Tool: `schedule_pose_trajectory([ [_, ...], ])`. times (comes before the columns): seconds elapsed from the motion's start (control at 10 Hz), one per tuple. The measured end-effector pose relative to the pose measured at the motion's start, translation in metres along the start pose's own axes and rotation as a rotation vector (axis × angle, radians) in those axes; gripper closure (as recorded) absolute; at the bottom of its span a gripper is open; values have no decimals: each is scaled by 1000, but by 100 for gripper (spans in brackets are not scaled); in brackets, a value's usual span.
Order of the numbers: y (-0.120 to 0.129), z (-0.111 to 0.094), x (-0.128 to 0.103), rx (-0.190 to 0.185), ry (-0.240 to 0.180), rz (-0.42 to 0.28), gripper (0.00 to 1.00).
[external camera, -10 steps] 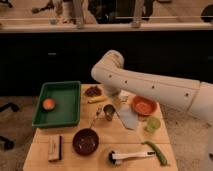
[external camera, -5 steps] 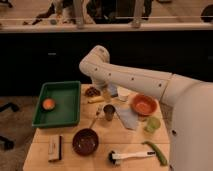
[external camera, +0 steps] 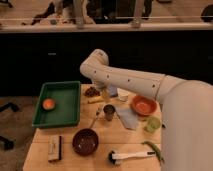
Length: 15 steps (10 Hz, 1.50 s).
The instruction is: Place grapes in metal cup
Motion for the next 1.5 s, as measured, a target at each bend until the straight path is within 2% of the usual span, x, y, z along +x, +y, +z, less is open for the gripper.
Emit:
schedule_pose_trajectory([
  [0.1, -6, 4, -5, 11, -7, -2, 20],
  [0.9, -5, 4, -2, 7, -1, -1, 20],
  [1.1, -15, 8, -7, 85, -27, 60, 20],
  [1.2, -20, 11, -7, 107, -37, 79, 20],
  [1.5, -41, 18, -5, 139, -75, 122, 20],
])
